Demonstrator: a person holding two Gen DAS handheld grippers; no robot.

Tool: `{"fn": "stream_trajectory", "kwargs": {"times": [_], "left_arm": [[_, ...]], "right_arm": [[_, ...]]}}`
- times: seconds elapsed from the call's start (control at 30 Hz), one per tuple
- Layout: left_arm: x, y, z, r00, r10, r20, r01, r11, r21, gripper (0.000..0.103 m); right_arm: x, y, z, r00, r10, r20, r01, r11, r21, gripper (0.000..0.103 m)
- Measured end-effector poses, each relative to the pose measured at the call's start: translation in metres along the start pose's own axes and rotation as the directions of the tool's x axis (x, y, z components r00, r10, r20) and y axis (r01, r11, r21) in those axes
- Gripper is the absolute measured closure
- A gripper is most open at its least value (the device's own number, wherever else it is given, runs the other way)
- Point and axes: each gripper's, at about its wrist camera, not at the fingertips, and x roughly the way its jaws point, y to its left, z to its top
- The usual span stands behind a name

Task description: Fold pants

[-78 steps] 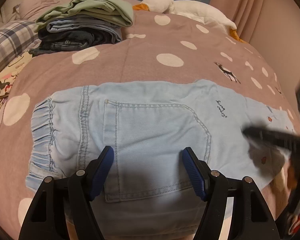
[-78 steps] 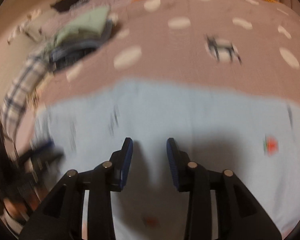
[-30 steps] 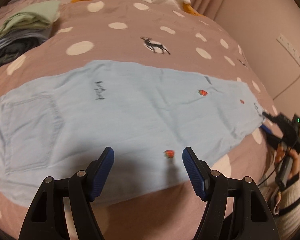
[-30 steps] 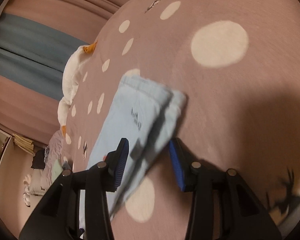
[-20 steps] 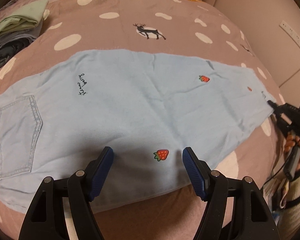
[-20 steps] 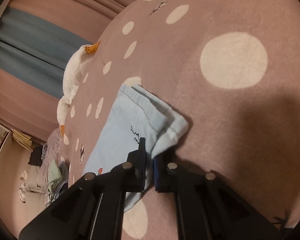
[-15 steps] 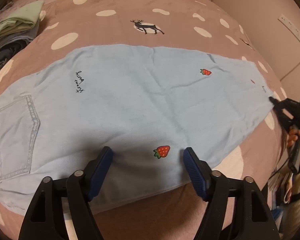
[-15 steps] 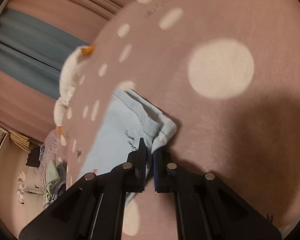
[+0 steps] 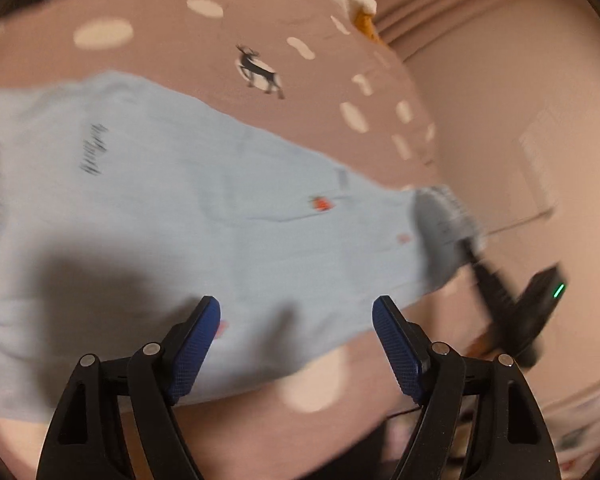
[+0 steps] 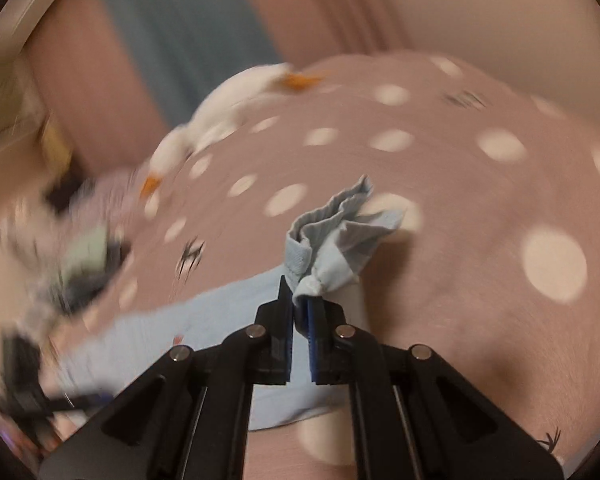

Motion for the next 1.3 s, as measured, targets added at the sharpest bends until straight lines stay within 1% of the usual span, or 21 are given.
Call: {"fn": "stream_trajectory", "kwargs": {"times": [0.07,0.17,0.2,0.27,0.33,0.43,0.57,0.63,0.67,0.7,0.73,0.77,0.8,0.83,0.93,1.03,1.13,1.17,1.2,1.23,1.3], "left_arm": [[0.006,-0.002,0.004,0.997,-0.078,0.002,0.078,0.996,-0.041,0.025],[0.014,-0.012,0.010,0.991,-0.134,0.026,0.135,0.991,-0.024,0.025],[0.019,-0.014,0.012,0.987,-0.159,0.025,0.160,0.987,-0.033,0.025],[0.033,-0.011,0.016,0.972,-0.235,0.013,0.235,0.968,-0.091,0.025],[0.047,-0.004,0.016,0.959,-0.284,0.007,0.281,0.946,-0.160,0.025],[0.065,0.008,0.015,0.945,-0.328,-0.005,0.317,0.917,-0.242,0.025],[0.065,0.012,0.019,0.917,-0.398,0.029,0.390,0.878,-0.279,0.025],[0.063,0.011,0.023,0.916,-0.399,0.037,0.393,0.878,-0.272,0.025],[0.062,0.011,0.025,0.918,-0.394,0.039,0.389,0.882,-0.266,0.028],[0.061,0.011,0.026,0.921,-0.388,0.042,0.385,0.885,-0.261,0.039],[0.058,0.011,0.027,0.930,-0.365,0.045,0.364,0.897,-0.250,0.046],[0.055,0.010,0.028,0.944,-0.326,0.053,0.330,0.915,-0.235,0.060],[0.055,0.011,0.031,0.950,-0.305,0.059,0.310,0.924,-0.225,0.075],[0.052,0.012,0.033,0.957,-0.282,0.067,0.290,0.933,-0.214,0.079],[0.036,0.012,0.035,0.974,-0.195,0.113,0.212,0.964,-0.162,0.082],[0.021,0.015,0.034,0.979,-0.131,0.154,0.150,0.981,-0.123,0.082],[0.012,0.022,0.034,0.985,-0.017,0.173,0.032,0.996,-0.085,0.082],[0.014,0.027,0.034,0.986,0.053,0.159,-0.039,0.995,-0.091,0.082],[0.015,0.032,0.034,0.985,0.091,0.147,-0.076,0.991,-0.107,0.082],[0.013,0.041,0.033,0.985,0.103,0.140,-0.086,0.988,-0.125,0.082],[0.005,0.050,0.030,0.982,0.108,0.155,-0.085,0.986,-0.146,0.082]], "right_arm": [[0.003,0.030,-0.008,1.000,0.004,0.004,-0.004,0.995,-0.097,0.096],[0.008,0.065,-0.023,1.000,0.022,0.011,-0.019,0.977,-0.213,0.096],[0.012,0.076,-0.031,0.999,0.046,0.001,-0.044,0.969,-0.244,0.096],[0.022,0.090,-0.043,0.996,0.075,-0.048,-0.085,0.958,-0.274,0.095],[0.035,0.103,-0.058,0.992,0.082,-0.097,-0.109,0.944,-0.312,0.095],[0.044,0.114,-0.074,0.987,0.082,-0.140,-0.128,0.924,-0.360,0.095],[0.045,0.120,-0.072,0.982,0.110,-0.152,-0.159,0.916,-0.368,0.095],[0.043,0.123,-0.072,0.978,0.133,-0.162,-0.185,0.910,-0.372,0.095],[0.041,0.126,-0.073,0.975,0.151,-0.166,-0.203,0.906,-0.372,0.095],[0.039,0.129,-0.074,0.971,0.173,-0.168,-0.225,0.899,-0.375,0.095],[0.035,0.133,-0.077,0.969,0.185,-0.166,-0.237,0.891,-0.387,0.095],[0.034,0.137,-0.079,0.970,0.183,-0.162,-0.235,0.884,-0.404,0.095],[0.035,0.142,-0.080,0.971,0.174,-0.162,-0.228,0.877,-0.424,0.094],[0.037,0.145,-0.081,0.971,0.169,-0.169,-0.227,0.874,-0.430,0.094],[0.041,0.156,-0.082,0.959,0.205,-0.196,-0.271,0.865,-0.421,0.094],[0.043,0.175,-0.086,0.948,0.237,-0.213,-0.310,0.837,-0.451,0.094],[0.055,0.191,-0.096,0.929,0.257,-0.266,-0.356,0.817,-0.454,0.093],[0.063,0.194,-0.101,0.921,0.246,-0.303,-0.366,0.815,-0.449,0.090],[0.074,0.197,-0.107,0.909,0.225,-0.350,-0.371,0.821,-0.435,0.085],[0.078,0.198,-0.111,0.900,0.225,-0.373,-0.378,0.829,-0.412,0.078],[0.076,0.195,-0.111,0.883,0.258,-0.391,-0.408,0.833,-0.373,0.076]]}}
